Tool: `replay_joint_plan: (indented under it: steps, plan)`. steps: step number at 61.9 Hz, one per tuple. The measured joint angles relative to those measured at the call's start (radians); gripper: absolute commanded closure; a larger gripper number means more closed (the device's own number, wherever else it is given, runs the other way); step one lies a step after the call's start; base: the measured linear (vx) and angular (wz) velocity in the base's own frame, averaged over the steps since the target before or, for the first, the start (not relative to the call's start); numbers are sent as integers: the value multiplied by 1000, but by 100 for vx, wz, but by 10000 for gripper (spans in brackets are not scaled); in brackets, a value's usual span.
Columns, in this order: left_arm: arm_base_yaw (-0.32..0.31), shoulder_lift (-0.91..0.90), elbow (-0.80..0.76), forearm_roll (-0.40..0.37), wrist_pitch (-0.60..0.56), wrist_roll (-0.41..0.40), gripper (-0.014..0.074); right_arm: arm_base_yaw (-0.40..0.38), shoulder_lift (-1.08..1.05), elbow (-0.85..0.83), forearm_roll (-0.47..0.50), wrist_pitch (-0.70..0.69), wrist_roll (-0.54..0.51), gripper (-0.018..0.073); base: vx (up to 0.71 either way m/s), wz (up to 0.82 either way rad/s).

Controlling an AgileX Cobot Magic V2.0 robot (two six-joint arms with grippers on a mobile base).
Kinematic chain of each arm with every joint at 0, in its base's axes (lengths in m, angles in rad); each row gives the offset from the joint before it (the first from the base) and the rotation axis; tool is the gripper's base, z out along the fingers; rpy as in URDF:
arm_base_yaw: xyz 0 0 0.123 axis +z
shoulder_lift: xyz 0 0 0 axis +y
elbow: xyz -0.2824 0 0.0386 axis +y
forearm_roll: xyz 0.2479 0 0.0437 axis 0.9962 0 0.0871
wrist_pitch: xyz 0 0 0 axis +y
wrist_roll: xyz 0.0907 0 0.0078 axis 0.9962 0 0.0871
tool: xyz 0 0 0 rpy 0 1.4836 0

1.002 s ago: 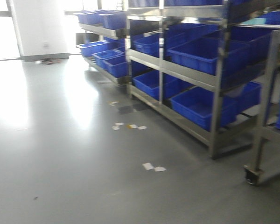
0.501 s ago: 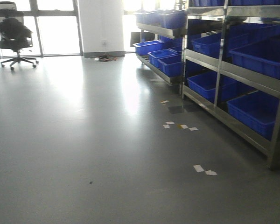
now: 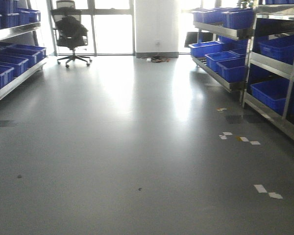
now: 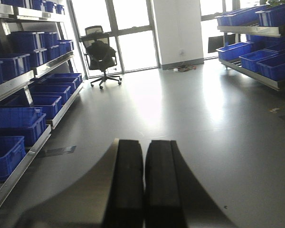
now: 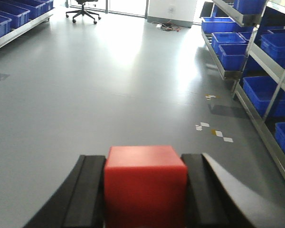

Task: Pick red cube and place on left shelf
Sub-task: 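Drive across the floor and turn toward the blue crate shelf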

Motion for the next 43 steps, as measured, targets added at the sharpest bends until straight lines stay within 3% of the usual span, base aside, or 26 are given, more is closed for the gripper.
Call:
replay_joint_plan:
  steps: [23,43]
  plan:
    - [0,0,0,0,0,0,491,0,0,0,0,2,0,501,22,27]
    - [0,0,0,0,0,0,491,0,0,0,0,2,0,501,39,3]
